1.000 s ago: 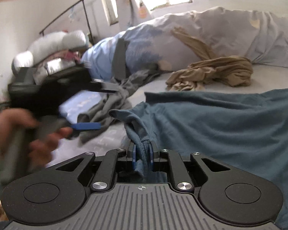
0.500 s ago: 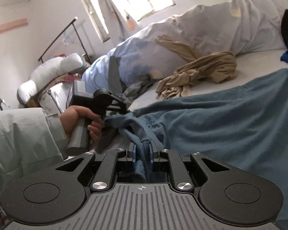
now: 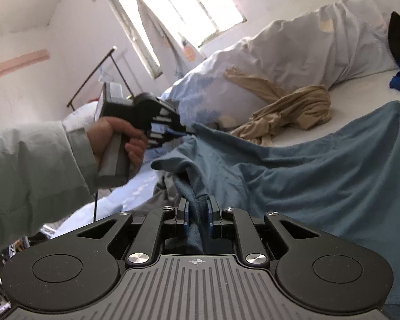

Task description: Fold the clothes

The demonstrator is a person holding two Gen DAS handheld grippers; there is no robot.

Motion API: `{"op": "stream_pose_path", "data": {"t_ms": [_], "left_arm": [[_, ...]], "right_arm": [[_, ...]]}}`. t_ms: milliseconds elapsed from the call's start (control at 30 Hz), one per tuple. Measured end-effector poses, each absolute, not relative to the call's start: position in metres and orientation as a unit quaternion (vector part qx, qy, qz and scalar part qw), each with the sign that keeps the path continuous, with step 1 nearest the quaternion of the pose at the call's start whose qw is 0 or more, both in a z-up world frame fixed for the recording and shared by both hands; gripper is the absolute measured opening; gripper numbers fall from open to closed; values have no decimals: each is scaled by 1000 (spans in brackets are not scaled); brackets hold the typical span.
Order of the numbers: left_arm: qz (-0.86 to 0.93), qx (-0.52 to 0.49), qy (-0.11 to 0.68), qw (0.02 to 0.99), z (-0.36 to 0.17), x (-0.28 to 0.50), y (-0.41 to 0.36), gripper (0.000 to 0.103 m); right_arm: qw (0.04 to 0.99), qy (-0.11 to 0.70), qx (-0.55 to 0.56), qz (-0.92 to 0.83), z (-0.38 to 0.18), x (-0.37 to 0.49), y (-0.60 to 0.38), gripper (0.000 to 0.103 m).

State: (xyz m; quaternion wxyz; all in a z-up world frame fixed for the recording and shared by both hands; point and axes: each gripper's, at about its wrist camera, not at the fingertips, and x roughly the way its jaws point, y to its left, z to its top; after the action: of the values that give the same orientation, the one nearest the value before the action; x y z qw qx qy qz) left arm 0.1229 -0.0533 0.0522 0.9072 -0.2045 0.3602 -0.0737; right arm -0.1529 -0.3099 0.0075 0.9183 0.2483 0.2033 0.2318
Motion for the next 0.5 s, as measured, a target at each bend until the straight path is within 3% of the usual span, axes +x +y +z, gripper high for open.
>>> {"op": "stream_pose_path", "data": {"t_ms": [500], "left_arm": [[-106,-165,351,915,93,128,-178,8]], "right_arm": [[910,174,331,177,2,-173,-403,15]]}}
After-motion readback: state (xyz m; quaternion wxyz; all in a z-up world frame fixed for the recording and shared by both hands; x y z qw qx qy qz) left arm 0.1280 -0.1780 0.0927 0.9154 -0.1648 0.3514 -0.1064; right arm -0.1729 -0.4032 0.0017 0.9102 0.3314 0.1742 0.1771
